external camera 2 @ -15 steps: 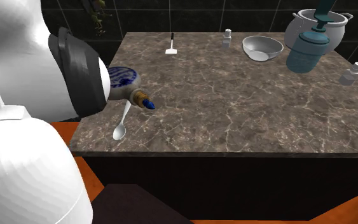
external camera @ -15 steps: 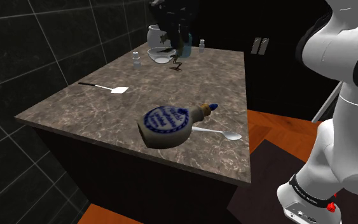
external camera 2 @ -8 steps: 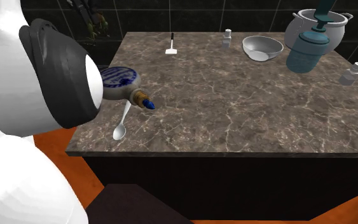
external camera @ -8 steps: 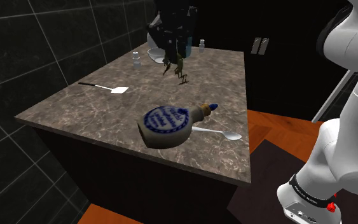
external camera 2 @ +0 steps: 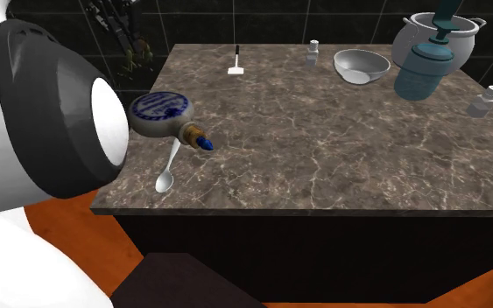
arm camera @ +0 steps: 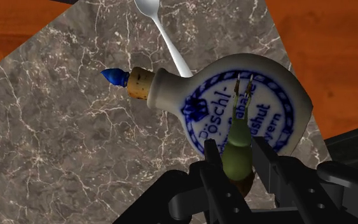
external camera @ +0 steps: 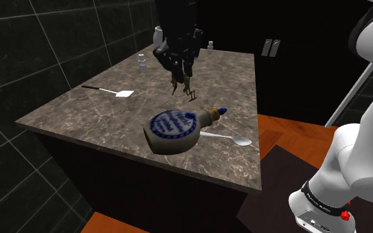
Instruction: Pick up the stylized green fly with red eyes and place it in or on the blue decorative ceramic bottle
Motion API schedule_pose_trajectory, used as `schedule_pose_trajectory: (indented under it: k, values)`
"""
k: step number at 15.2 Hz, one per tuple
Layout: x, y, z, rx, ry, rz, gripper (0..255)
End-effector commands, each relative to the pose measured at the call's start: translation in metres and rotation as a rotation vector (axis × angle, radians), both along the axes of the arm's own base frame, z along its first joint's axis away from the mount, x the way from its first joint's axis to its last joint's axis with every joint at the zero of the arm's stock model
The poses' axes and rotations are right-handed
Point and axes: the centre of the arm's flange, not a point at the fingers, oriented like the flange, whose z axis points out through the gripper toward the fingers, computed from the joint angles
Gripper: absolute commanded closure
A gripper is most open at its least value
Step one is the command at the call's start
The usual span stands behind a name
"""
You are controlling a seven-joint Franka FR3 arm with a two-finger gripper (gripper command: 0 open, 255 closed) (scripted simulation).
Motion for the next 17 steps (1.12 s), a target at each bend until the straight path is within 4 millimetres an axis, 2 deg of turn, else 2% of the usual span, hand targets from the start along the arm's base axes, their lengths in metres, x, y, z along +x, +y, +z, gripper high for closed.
schedule_pose_trajectory:
  k: [1,4,12,13,17]
  values:
    - [0.0,-0.001,-0.011,0.001,0.0,0.0,255]
    - [0.0,-0.001,-0.024,0.001,0.0,0.0,255]
    - [0.0,-0.001,-0.024,0.001,0.0,0.0,255]
    - [0.0,-0.001,-0.024,0.001,0.0,0.0,0]
    - [0.0,-0.001,-0.024,0.001,0.0,0.0,0]
